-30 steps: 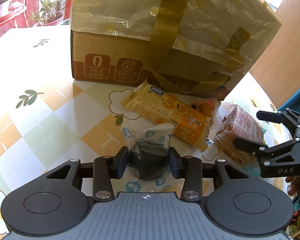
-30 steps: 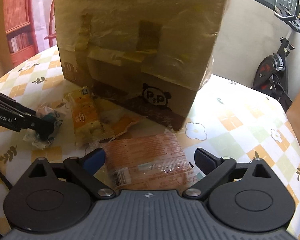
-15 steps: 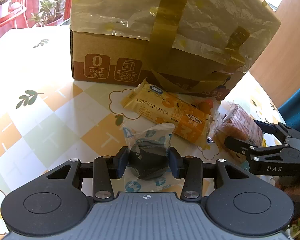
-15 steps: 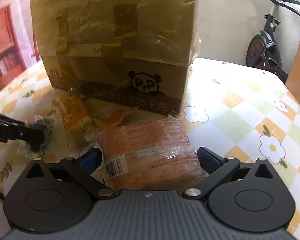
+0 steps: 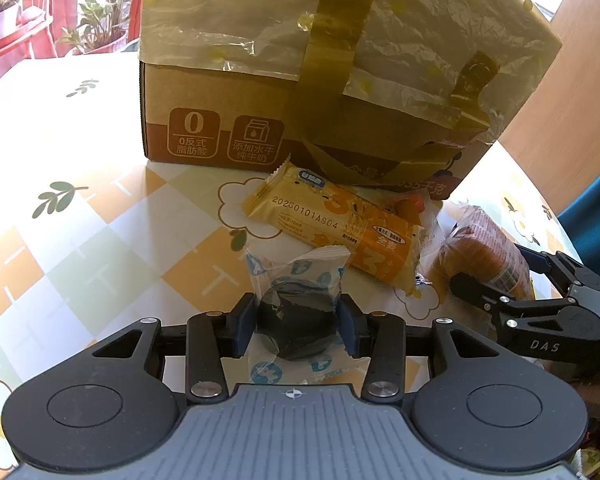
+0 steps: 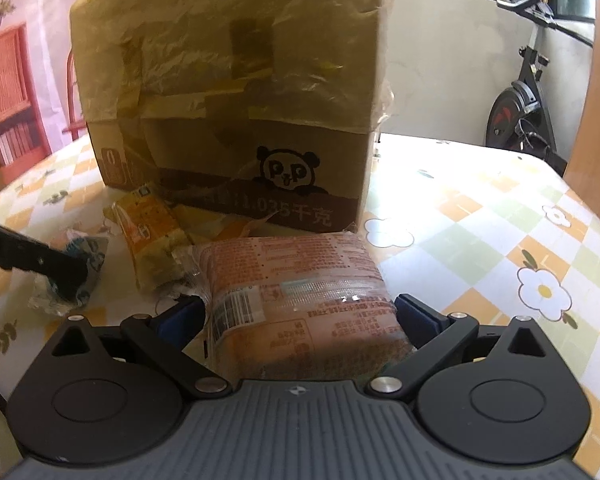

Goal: Organize snacks
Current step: 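Close the right tool on the orange-wrapped bread pack, then lift both snacks with both tools and carry them over the box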

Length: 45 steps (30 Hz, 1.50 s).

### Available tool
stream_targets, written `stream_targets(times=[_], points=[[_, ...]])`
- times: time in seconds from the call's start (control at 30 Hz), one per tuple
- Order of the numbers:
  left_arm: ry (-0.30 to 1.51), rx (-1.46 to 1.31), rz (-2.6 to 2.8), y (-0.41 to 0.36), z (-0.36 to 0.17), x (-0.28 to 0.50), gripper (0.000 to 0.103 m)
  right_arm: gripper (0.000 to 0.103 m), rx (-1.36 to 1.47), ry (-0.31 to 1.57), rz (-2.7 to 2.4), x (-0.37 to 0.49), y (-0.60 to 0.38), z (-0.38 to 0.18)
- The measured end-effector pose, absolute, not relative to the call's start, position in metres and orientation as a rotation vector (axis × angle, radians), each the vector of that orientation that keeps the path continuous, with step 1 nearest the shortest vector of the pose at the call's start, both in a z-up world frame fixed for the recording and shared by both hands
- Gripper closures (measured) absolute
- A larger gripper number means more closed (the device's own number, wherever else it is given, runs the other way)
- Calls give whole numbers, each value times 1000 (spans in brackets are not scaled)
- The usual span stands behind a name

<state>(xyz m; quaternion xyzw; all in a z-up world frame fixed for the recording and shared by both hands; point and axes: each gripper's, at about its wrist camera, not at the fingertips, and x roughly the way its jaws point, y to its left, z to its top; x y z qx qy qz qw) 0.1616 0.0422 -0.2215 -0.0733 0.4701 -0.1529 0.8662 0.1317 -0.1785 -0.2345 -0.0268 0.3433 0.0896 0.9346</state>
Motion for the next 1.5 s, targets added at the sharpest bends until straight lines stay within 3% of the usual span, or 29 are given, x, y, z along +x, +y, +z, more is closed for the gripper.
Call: stream_targets(times=[0.23,0.6,0.97,1.5], points=[[983,-151,-319,42,-222,161,56,5,-49,692,179,127,-183,-233],[987,-156,-317,45,-218,161,59,17,-15,671,190,122,-188,-228],[849,-104,-306,53,-183,151,59,18,-20,578,251,112,-179,-192],[807,-129,-256,67,-161,148,59,18,-9,514,265,115,-169,-160]])
